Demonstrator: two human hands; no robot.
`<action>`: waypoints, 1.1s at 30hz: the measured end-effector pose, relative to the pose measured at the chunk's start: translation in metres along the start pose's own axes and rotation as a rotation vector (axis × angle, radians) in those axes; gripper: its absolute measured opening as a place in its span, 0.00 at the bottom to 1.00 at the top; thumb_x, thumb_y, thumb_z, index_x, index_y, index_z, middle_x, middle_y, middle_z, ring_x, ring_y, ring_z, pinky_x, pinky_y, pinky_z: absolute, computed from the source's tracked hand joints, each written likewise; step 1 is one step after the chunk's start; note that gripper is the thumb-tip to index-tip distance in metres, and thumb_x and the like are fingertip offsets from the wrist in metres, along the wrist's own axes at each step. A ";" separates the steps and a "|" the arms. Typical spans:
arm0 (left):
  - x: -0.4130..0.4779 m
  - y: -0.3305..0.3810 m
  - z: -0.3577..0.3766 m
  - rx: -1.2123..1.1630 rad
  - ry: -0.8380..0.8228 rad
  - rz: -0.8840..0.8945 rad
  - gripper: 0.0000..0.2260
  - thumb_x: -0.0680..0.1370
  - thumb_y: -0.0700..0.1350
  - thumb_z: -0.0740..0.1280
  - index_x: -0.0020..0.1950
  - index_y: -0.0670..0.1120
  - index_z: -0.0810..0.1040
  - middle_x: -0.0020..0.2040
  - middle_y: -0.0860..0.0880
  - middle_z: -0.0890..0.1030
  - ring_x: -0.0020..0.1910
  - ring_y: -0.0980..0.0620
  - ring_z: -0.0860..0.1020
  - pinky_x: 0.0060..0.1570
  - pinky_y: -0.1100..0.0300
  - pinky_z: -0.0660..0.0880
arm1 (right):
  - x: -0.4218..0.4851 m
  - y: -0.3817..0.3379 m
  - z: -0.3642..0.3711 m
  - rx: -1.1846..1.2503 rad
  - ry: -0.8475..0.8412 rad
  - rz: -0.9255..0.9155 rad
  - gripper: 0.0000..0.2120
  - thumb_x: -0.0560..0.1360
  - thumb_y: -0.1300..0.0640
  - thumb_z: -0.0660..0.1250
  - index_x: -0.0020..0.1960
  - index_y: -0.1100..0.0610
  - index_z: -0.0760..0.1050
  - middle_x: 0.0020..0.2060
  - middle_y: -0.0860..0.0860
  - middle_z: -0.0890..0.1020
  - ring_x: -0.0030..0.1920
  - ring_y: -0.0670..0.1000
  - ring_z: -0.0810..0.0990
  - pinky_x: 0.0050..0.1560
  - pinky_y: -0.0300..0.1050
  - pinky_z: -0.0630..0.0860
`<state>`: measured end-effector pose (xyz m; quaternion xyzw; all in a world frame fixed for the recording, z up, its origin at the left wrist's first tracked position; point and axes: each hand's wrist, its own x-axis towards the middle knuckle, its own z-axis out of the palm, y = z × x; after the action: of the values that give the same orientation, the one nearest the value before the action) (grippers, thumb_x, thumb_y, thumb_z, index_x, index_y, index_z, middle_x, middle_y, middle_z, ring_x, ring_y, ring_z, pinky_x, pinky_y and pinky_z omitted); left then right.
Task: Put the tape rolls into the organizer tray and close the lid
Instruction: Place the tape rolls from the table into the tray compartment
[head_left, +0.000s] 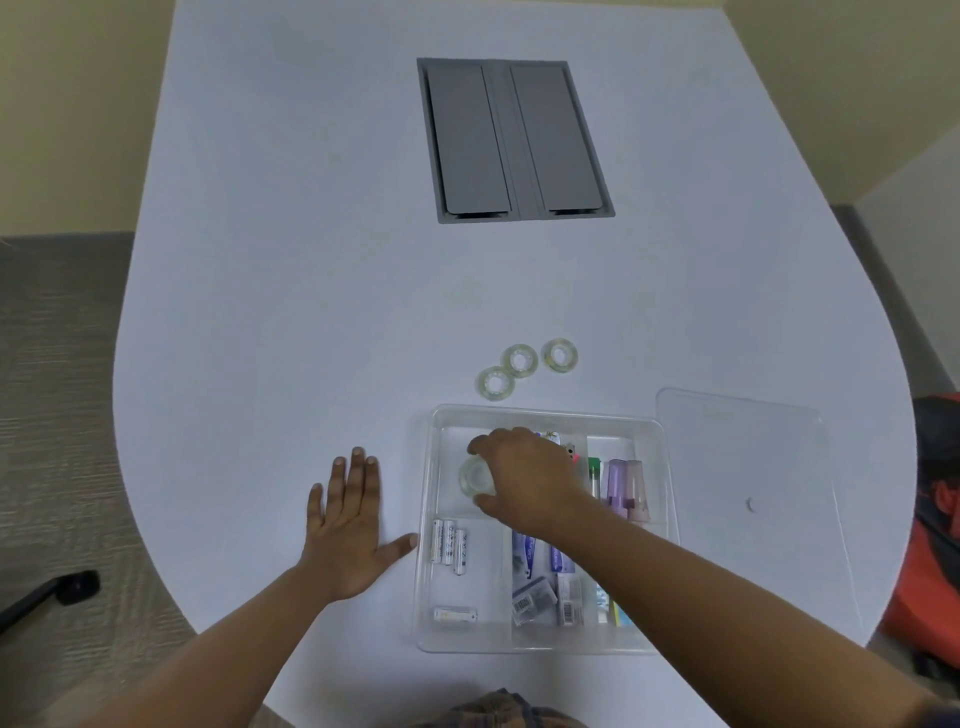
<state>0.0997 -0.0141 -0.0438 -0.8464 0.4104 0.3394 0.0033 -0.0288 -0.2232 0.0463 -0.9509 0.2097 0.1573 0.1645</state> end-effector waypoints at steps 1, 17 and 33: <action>0.000 0.000 0.000 -0.005 0.001 0.000 0.52 0.61 0.80 0.35 0.70 0.45 0.23 0.71 0.51 0.22 0.70 0.50 0.22 0.71 0.44 0.32 | 0.003 -0.001 0.003 -0.038 -0.009 -0.004 0.22 0.71 0.46 0.71 0.62 0.52 0.73 0.54 0.51 0.80 0.56 0.55 0.78 0.46 0.50 0.76; -0.001 -0.002 0.005 -0.045 0.067 0.005 0.49 0.68 0.76 0.46 0.71 0.46 0.23 0.73 0.50 0.23 0.70 0.51 0.22 0.71 0.45 0.31 | 0.010 0.008 -0.007 0.128 0.209 0.079 0.15 0.76 0.49 0.67 0.60 0.52 0.78 0.51 0.52 0.83 0.55 0.54 0.78 0.49 0.48 0.76; 0.094 0.139 -0.128 -0.324 0.374 0.081 0.20 0.74 0.54 0.67 0.63 0.45 0.73 0.62 0.46 0.76 0.59 0.45 0.76 0.54 0.51 0.75 | -0.016 0.075 0.038 0.035 0.330 0.173 0.35 0.79 0.35 0.51 0.79 0.55 0.55 0.79 0.53 0.56 0.79 0.54 0.49 0.78 0.55 0.47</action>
<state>0.1165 -0.2074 0.0384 -0.8669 0.3777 0.2380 -0.2220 -0.0851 -0.2680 0.0000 -0.9392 0.3177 0.0092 0.1303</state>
